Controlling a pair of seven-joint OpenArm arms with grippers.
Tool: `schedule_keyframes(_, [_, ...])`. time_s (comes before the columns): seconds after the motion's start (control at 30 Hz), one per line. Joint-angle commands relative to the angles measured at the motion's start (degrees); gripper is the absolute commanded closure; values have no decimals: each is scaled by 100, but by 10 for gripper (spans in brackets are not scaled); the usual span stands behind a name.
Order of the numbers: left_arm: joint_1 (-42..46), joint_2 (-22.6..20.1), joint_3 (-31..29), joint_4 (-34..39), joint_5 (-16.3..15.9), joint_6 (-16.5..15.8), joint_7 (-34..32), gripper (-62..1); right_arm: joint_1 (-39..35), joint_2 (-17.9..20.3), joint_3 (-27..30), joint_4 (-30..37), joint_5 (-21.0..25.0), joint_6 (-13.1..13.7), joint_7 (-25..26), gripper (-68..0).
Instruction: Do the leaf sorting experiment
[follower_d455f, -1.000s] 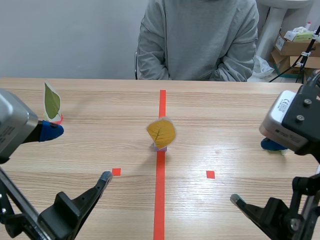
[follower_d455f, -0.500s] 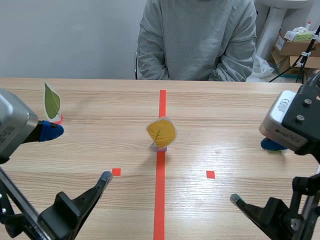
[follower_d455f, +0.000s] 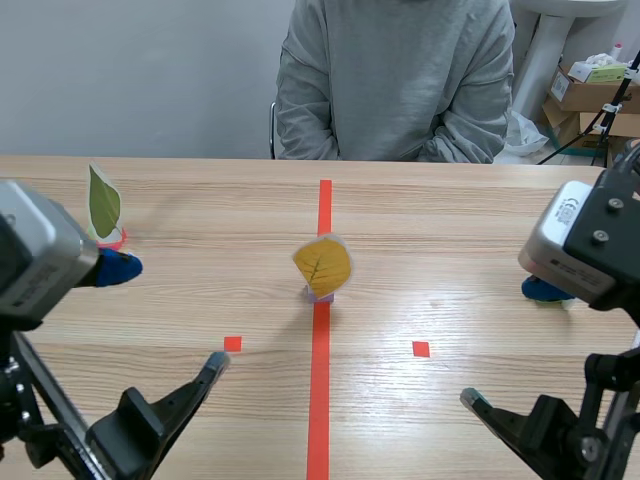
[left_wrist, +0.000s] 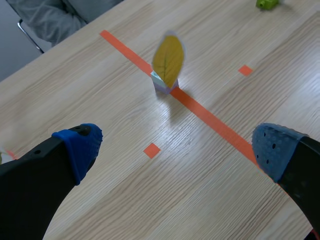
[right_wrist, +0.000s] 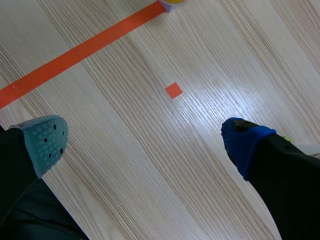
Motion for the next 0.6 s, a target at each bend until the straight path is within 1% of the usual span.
schedule_keyframes(0.0, [-387, 42, -9, -396, -37, -149, -33, -623, 52, 42, 66, -7, 22, -17, 70, -640])
schedule_keyframes(0.1, [-1130, 39, -9, -1163, -42, -507, -33, -623, 52, 42, 66, -7, 22, -17, 70, -640])
schedule_keyframes(0.2, [-1993, 35, 63, -1976, -125, -979, -76, -623, 52, 42, 66, -7, 22, -17, 70, -640])
schedule_keyframes(0.3, [-2850, 4, 389, -2756, -315, -1329, -168, -623, 52, 42, 66, -7, 22, -17, 70, -640])
schedule_keyframes(0.37, [-3410, 9, 728, -3237, -321, -1534, -221, -623, 52, 42, 66, -7, 22, -17, 70, -640])
schedule_keyframes(0.47, [-4129, 22, 1360, -3827, -339, -1746, -354, -623, 52, 42, 66, -7, 22, -17, 68, -640])
schedule_keyframes(0.57, [-4656, 125, 1906, -4238, -337, -1757, -369, -623, 52, 42, 66, -7, 22, -17, 68, -640])
